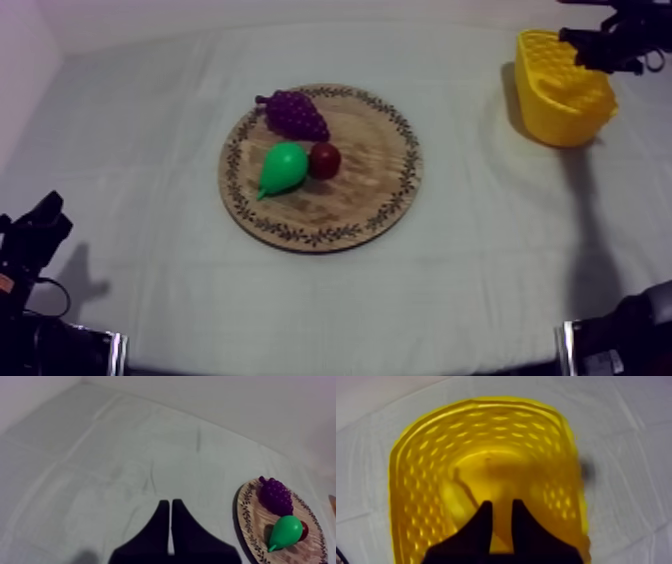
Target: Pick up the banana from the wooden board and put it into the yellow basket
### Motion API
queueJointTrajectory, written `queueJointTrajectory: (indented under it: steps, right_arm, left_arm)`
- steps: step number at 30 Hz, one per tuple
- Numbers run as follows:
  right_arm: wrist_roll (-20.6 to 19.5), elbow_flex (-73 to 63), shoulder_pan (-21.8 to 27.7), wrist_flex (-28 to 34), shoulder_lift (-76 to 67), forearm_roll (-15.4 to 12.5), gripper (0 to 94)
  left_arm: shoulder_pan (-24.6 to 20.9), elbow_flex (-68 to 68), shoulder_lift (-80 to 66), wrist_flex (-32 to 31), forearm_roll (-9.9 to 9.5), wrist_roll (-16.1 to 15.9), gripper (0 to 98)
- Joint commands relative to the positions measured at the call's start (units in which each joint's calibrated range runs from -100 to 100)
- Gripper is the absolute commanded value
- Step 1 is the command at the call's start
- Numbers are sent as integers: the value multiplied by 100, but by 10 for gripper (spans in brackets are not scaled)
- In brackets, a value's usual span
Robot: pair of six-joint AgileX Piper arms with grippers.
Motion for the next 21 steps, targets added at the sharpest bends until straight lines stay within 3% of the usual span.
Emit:
queueJointTrajectory:
  steps: [1, 4, 6, 14, 17, 21]
  right_arm:
    - [38, 547, 40, -274, -464, -42, 37]
    - [108, 1352, 125, -792, -1077, -112, 16]
    - [302, 1893, 188, -1100, -1523, -342, 11]
    - [1910, 3544, 314, -1445, -3429, -2025, 6]
    - [2155, 4118, 342, -1495, -4083, -2242, 6]
    - [2334, 4883, 299, -1546, -4904, -2329, 6]
  left_arm:
    - [-3, 3, -3, 2, -1, -2, 1]
    - [-3, 3, -3, 2, -1, -2, 1]
    - [-3, 3, -3, 2, -1, -2, 1]
    - [-3, 3, -3, 2, -1, -2, 1]
    - [-3, 3, -3, 2, -1, -2, 1]
    - [-3, 3, -3, 2, -1, -2, 1]
